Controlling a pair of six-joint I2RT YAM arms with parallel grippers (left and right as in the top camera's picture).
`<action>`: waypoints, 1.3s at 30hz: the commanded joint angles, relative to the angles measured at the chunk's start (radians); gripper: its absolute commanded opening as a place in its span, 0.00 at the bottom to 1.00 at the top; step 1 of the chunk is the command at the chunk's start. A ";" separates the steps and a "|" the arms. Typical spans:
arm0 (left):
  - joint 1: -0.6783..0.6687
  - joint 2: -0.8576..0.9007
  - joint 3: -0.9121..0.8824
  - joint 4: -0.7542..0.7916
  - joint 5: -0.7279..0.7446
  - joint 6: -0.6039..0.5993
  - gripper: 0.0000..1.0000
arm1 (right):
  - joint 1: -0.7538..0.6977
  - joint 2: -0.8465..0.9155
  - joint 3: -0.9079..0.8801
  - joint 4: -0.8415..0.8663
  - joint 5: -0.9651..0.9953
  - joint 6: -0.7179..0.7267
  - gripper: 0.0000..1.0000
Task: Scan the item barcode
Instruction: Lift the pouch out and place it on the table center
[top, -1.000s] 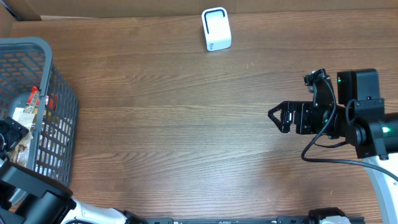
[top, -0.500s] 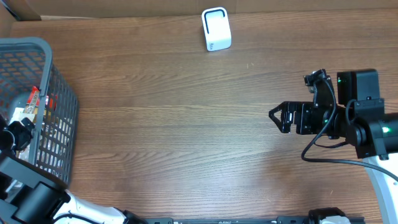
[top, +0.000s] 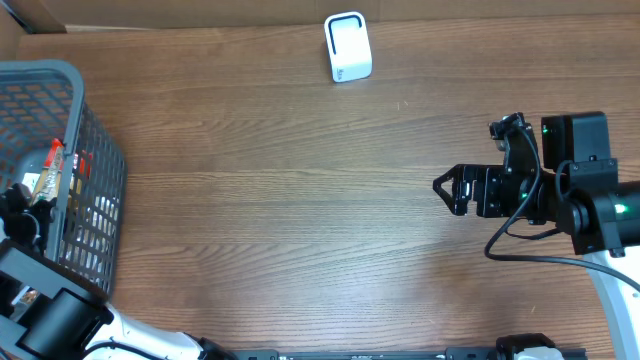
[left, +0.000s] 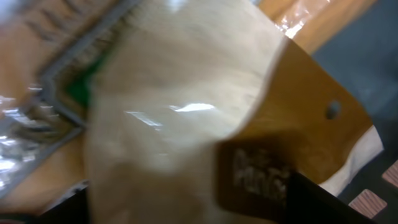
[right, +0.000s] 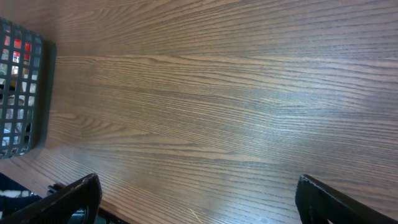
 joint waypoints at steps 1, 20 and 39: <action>-0.015 0.014 -0.114 -0.003 -0.010 -0.012 0.70 | 0.006 -0.001 0.013 0.002 0.006 -0.008 1.00; -0.017 0.013 0.464 -0.335 0.149 -0.175 0.04 | 0.006 -0.001 0.013 0.010 0.005 -0.007 1.00; -0.187 -0.118 1.307 -0.648 0.543 -0.348 0.04 | 0.006 -0.001 0.013 0.010 0.005 -0.003 1.00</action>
